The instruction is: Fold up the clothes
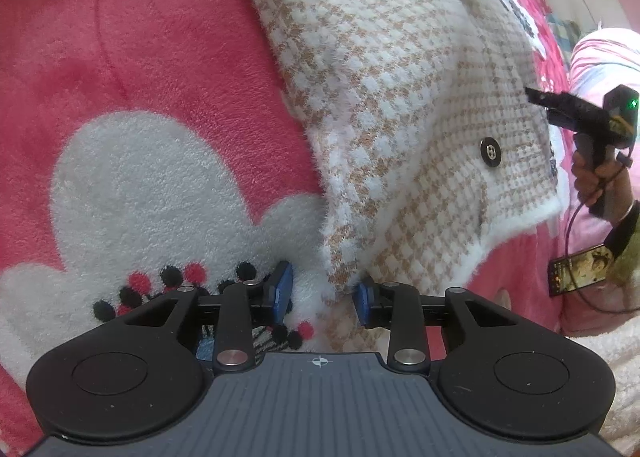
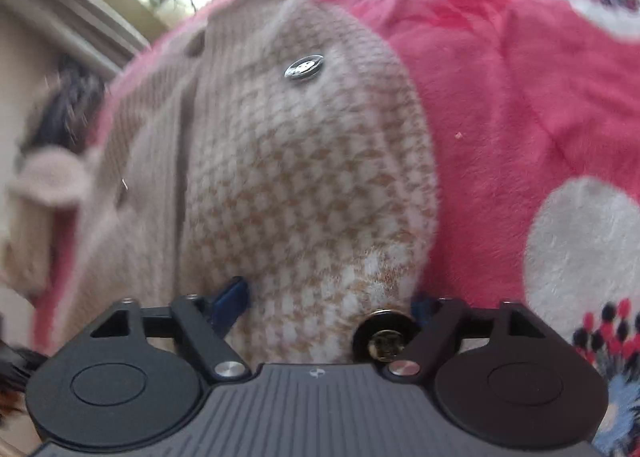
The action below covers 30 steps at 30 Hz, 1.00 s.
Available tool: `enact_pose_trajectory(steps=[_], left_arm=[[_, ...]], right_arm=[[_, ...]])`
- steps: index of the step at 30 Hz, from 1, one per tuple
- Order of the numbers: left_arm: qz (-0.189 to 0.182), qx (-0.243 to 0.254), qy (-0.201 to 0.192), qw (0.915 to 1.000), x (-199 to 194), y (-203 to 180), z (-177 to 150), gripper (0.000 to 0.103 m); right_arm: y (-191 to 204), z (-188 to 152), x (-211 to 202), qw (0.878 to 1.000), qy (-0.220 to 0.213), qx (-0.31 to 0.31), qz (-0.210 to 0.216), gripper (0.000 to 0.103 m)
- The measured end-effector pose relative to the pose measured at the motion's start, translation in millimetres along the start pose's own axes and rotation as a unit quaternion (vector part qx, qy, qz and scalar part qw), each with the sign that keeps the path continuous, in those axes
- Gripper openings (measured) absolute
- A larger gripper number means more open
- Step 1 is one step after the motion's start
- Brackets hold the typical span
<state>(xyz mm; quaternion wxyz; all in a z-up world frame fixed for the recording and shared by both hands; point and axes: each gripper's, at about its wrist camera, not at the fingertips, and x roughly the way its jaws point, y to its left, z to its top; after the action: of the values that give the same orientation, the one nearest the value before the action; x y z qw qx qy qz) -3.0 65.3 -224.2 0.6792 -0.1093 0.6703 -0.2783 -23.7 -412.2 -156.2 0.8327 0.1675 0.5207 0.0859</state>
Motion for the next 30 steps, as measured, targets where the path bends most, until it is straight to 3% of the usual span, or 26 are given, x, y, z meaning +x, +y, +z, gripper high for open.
enact_pose_trajectory(steps=[1, 3, 5, 8, 9, 10, 14, 17, 23, 27, 30], left_arm=[[-0.001, 0.001, 0.001, 1.0000, 0.0, 0.1, 0.4, 0.032], [-0.002, 0.004, 0.002, 1.0000, 0.0, -0.7, 0.3, 0.032], [-0.002, 0.007, 0.001, 1.0000, 0.3, -0.8, -0.3, 0.032], [-0.004, 0.010, 0.000, 0.9999, 0.7, -0.2, -0.9, 0.032], [-0.005, 0.011, 0.000, 0.9999, 0.8, 0.2, -0.9, 0.032], [-0.006, 0.011, 0.000, 0.9999, 1.2, 0.4, -1.1, 0.032], [-0.008, 0.012, -0.001, 0.9999, 2.2, -0.1, -1.8, 0.032], [-0.009, 0.016, -0.003, 0.9998, 2.0, -1.0, -3.2, 0.033], [-0.009, 0.023, -0.002, 0.9997, 1.5, -3.0, -3.7, 0.033], [-0.007, 0.032, -0.001, 0.9995, 1.4, -7.5, -3.3, 0.037], [-0.007, 0.037, -0.001, 0.9993, 2.7, -9.9, -4.5, 0.039]], right_arm=[[8.2, -0.4, -4.1, 1.000, -0.009, -0.015, -0.016, 0.050], [32.1, 1.3, -16.1, 0.994, -0.034, -0.069, -0.074, 0.030], [49.1, 5.9, -35.9, 0.981, -0.069, -0.122, -0.132, 0.029], [66.5, 20.9, -72.7, 0.943, -0.139, -0.192, -0.233, 0.028], [71.0, 26.4, -85.0, 0.926, -0.163, -0.212, -0.268, 0.008], [73.7, 32.8, -96.2, 0.911, -0.183, -0.222, -0.295, 0.007], [64.1, 57.4, -122.7, 0.881, -0.228, -0.198, -0.364, 0.007], [42.2, 67.6, -114.3, 0.875, -0.215, -0.167, -0.399, 0.007], [-25.1, 81.4, -73.0, 0.851, -0.161, -0.173, -0.469, 0.007], [-22.3, 102.4, -65.9, 0.828, -0.160, -0.182, -0.506, 0.007], [-23.2, 109.9, -65.1, 0.832, -0.152, -0.155, -0.510, 0.007]])
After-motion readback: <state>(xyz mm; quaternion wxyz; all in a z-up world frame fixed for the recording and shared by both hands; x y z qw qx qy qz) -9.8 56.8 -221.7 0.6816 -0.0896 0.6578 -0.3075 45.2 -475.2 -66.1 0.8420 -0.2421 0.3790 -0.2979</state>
